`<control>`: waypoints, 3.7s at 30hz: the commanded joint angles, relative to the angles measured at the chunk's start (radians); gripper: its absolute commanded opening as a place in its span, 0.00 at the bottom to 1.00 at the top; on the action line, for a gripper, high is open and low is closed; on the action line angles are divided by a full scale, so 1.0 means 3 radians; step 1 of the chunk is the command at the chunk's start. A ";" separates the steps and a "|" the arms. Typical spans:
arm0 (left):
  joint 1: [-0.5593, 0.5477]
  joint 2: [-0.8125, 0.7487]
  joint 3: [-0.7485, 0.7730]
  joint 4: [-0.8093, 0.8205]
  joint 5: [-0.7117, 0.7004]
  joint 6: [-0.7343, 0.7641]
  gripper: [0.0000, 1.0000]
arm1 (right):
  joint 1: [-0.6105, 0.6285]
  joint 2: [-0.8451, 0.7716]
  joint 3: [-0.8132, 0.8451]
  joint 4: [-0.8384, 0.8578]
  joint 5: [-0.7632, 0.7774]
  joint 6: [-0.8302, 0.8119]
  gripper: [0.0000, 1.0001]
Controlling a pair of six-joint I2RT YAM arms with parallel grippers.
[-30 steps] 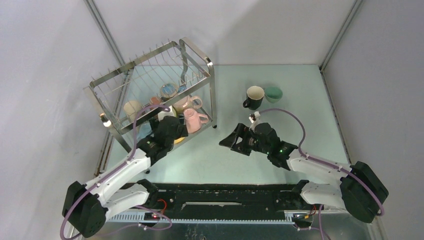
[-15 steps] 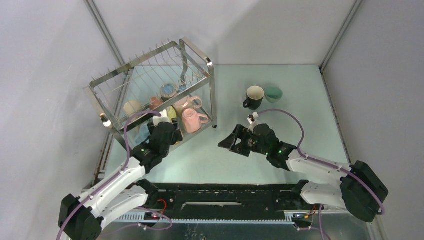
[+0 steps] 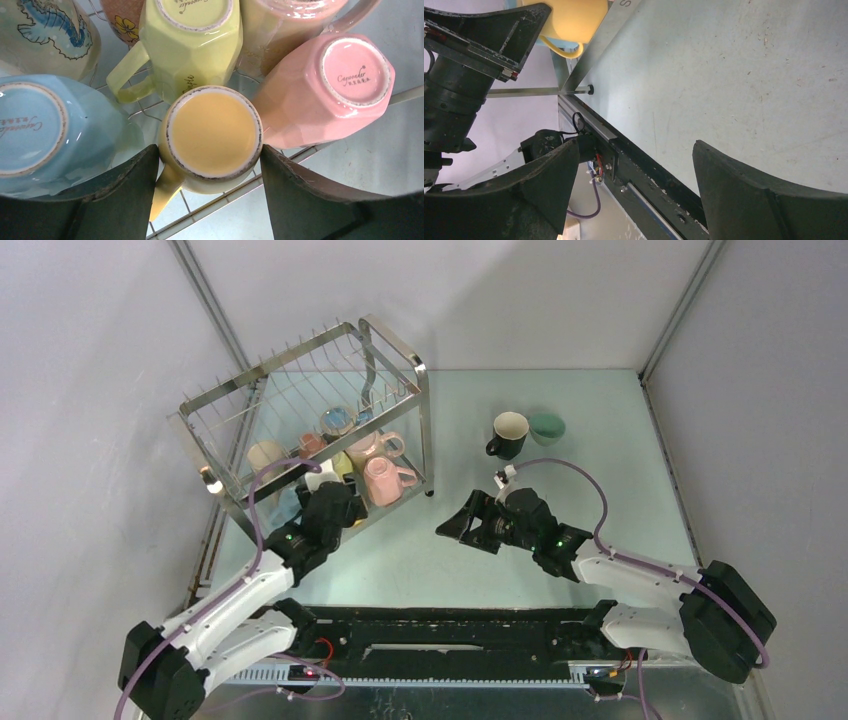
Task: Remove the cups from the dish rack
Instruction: Unload the cup from the dish rack.
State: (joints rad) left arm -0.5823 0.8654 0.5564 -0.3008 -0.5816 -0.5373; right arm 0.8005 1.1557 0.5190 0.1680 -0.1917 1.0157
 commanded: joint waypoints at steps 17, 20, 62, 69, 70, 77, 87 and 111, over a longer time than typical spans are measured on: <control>0.0015 0.0397 0.0491 0.0111 0.0070 -0.0276 0.81 | 0.0041 -0.0128 0.0131 -0.0038 0.0096 -0.0147 0.90; 0.0014 0.0266 0.0433 0.0067 0.0170 -0.0146 0.90 | 0.0042 -0.0135 0.0127 -0.0034 0.0083 -0.0149 0.90; 0.0011 0.0472 -0.0102 0.0029 0.0235 -0.0164 0.40 | 0.0174 -0.0115 0.0127 -0.0126 0.0186 -0.0150 0.90; 0.0014 0.0632 -0.0089 0.0096 0.0156 -0.0188 0.38 | 0.0175 -0.0117 0.0126 -0.0134 0.0193 -0.0164 0.90; 0.0015 0.0661 -0.0082 0.0104 0.0148 -0.0190 0.38 | 0.0177 -0.0119 0.0128 -0.0139 0.0194 -0.0164 0.90; 0.0013 0.0802 -0.0052 0.0128 0.0088 -0.0223 0.31 | 0.0177 -0.0140 0.0126 -0.0180 0.0204 -0.0185 0.90; 0.0013 0.0763 0.0091 0.0068 0.0091 -0.0137 0.06 | 0.0176 -0.0155 0.0126 -0.0194 0.0215 -0.0204 0.90; -0.0011 0.0072 0.0546 -0.0532 0.0432 0.0021 0.00 | 0.0185 -0.0079 0.0127 0.0038 0.0185 -0.0124 0.90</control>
State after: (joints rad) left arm -0.5858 0.9321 0.6102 -0.5053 -0.4538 -0.5297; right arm 0.8452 1.1290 0.5190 0.1204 -0.1501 0.9733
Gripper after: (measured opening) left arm 0.212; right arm 0.898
